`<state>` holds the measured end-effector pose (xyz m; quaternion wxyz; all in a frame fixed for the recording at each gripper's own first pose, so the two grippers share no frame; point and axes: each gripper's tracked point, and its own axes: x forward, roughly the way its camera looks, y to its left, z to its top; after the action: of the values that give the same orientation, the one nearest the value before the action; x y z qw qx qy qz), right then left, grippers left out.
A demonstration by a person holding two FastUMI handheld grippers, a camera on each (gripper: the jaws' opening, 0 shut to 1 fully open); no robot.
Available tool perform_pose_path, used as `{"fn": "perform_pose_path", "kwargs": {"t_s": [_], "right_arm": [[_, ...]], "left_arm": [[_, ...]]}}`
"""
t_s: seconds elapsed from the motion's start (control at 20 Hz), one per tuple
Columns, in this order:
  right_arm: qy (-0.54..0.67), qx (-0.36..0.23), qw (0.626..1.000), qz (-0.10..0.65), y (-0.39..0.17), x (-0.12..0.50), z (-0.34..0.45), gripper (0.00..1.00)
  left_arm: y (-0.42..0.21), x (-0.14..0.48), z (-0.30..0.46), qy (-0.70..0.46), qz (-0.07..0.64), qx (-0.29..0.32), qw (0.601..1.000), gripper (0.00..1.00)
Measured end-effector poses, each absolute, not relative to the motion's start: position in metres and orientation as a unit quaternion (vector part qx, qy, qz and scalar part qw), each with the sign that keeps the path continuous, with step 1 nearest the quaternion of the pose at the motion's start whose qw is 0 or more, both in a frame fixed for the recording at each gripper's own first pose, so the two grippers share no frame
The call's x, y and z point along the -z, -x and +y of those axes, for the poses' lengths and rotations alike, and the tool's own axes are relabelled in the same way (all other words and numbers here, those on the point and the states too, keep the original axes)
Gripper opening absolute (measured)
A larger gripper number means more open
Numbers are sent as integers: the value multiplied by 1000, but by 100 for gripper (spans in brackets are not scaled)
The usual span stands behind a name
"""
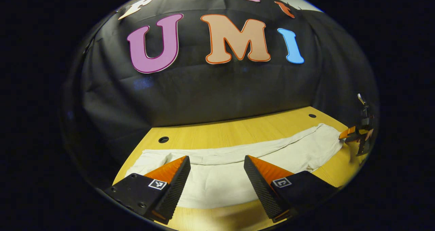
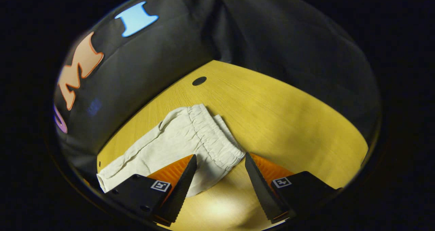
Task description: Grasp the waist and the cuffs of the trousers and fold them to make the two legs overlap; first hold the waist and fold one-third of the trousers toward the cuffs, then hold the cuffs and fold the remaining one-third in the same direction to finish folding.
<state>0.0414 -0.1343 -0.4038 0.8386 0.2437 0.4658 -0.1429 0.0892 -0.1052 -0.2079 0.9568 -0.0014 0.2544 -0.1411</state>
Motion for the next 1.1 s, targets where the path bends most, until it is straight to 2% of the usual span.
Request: {"fn": "perform_pose_path", "kwargs": {"t_s": [0.05, 0.2, 0.3, 0.4, 0.45, 0.65, 1.1], "right_arm": [[-245, 145, 836, 469, -45, 414, -139, 84], [-264, 130, 825, 482, -42, 419, -139, 43], [-268, 127, 827, 478, -47, 420, -143, 23], [-261, 123, 831, 476, -45, 413, -150, 11], [-263, 124, 830, 477, -44, 413, -147, 17], [-241, 136, 841, 465, -48, 408, -139, 17], [-239, 95, 876, 408, -71, 355, -120, 17]], "left_arm": [[-89, 208, -106, 0, 256, 138, 957, 96], [-94, 207, -110, -7, 262, 130, 956, 96], [-98, 204, -115, -8, 263, 126, 957, 96], [-95, 201, -119, -7, 260, 123, 958, 96], [-95, 199, -119, -9, 259, 120, 958, 96], [-96, 194, -122, -4, 251, 113, 961, 96], [-93, 199, -80, 15, 248, 97, 964, 96]]}}
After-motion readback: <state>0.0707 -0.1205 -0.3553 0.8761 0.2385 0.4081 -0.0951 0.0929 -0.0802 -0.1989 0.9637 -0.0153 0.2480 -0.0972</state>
